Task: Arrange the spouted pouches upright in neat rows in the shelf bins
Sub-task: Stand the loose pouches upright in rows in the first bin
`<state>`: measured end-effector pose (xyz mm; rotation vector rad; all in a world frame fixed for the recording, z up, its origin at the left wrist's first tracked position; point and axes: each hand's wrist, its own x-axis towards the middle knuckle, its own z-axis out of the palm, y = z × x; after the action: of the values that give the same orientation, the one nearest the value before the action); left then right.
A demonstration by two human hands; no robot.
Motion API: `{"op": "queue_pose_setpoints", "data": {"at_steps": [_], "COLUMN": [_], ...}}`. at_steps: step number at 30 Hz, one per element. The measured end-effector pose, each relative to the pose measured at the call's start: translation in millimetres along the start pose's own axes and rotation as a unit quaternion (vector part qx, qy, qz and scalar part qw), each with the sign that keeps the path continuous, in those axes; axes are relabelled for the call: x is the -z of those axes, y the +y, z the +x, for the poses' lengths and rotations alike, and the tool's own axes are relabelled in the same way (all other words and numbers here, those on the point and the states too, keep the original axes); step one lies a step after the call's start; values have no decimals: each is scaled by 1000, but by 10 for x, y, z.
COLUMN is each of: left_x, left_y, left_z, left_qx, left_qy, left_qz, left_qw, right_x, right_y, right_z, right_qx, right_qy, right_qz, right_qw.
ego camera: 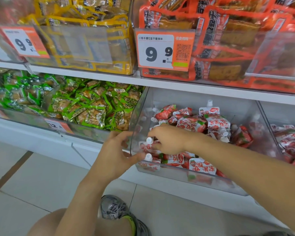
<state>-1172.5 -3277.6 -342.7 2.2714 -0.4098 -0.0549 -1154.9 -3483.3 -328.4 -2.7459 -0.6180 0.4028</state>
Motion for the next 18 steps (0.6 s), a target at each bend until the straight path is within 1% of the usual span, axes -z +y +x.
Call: {"op": "queue_pose_setpoints", "data": {"at_steps": [2,4,6,10,11,12,14,16,18], "left_x": [-3,-22,-40,-19,-5,9,26,25,6], "left_y": [42,88,122,188,197,204,199,191,255], "left_z": [-51,-99,-111,-104,-106,-102,-86,-81,-74], "left_qx": [5,7,13,32,31,27,14,-23,-87], "left_qy": [-32,-54,-45,-41,-47,-51,-33,32,97], "left_qz": [-45,-69,-55,-62,-62,-57,-33,27,55], "left_qw": [998,996,997,997,997,997,999,999,990], "right_x": [-47,-110,-127,76,146,208,286,273,202], "right_y": [46,72,86,120,128,147,208,308,398], "right_z": [7,3,7,-2,-30,-71,-191,-331,-466], "right_qx": [-17,-11,-2,-4,-4,-7,-10,3,18], "right_qy": [29,34,-9,-143,-166,-169,-140,-113,-103], "right_qz": [45,53,55,88,104,110,67,-36,-129], "right_qw": [998,998,998,986,981,979,988,993,986]}}
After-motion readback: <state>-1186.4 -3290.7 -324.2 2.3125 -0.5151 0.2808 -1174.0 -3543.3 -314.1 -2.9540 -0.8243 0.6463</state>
